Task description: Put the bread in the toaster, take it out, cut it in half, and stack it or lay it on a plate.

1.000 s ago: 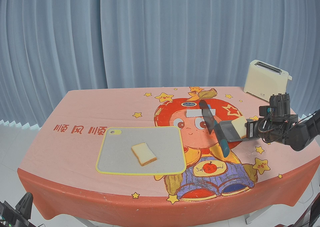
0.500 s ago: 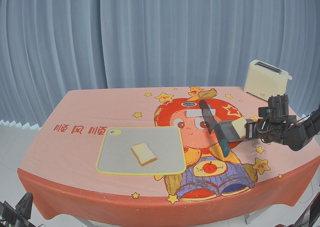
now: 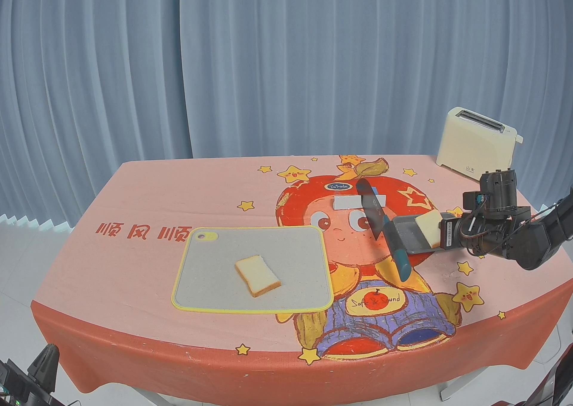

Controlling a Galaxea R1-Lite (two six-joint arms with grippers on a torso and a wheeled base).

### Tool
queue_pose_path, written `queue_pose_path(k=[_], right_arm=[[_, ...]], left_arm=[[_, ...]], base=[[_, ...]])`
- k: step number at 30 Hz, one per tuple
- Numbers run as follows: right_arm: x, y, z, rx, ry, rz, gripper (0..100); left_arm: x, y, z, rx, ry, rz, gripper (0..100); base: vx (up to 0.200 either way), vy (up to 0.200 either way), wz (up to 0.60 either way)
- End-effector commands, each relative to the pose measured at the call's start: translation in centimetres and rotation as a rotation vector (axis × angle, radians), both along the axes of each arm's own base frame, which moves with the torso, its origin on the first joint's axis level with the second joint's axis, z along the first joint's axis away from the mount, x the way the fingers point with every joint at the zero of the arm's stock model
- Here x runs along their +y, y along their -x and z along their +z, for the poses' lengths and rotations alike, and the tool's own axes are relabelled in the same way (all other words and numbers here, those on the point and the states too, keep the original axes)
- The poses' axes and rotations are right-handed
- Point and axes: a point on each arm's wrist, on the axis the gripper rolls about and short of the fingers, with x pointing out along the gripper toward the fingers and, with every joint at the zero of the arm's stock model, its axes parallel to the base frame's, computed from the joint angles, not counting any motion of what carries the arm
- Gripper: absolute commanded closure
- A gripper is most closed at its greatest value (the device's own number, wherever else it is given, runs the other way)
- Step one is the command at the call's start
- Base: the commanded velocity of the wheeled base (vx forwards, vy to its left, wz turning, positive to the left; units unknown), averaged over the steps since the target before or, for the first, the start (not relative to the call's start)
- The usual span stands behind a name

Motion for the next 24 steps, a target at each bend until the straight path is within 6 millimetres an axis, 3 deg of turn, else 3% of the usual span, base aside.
queue_pose_path(k=[1, 24], right_arm=[[0.02, -0.01, -0.02, 0.000, 0.000, 0.000, 0], [0.07, 0.00, 0.53, -0.019, -0.007, 0.000, 0]], left_arm=[[-0.01, -0.11, -0.49, 0.018, -0.001, 0.001, 100], [-0.01, -0.11, -0.49, 0.018, -0.001, 0.001, 100]], base=[[0.000, 0.000, 0.00], [0.000, 0.000, 0.00]])
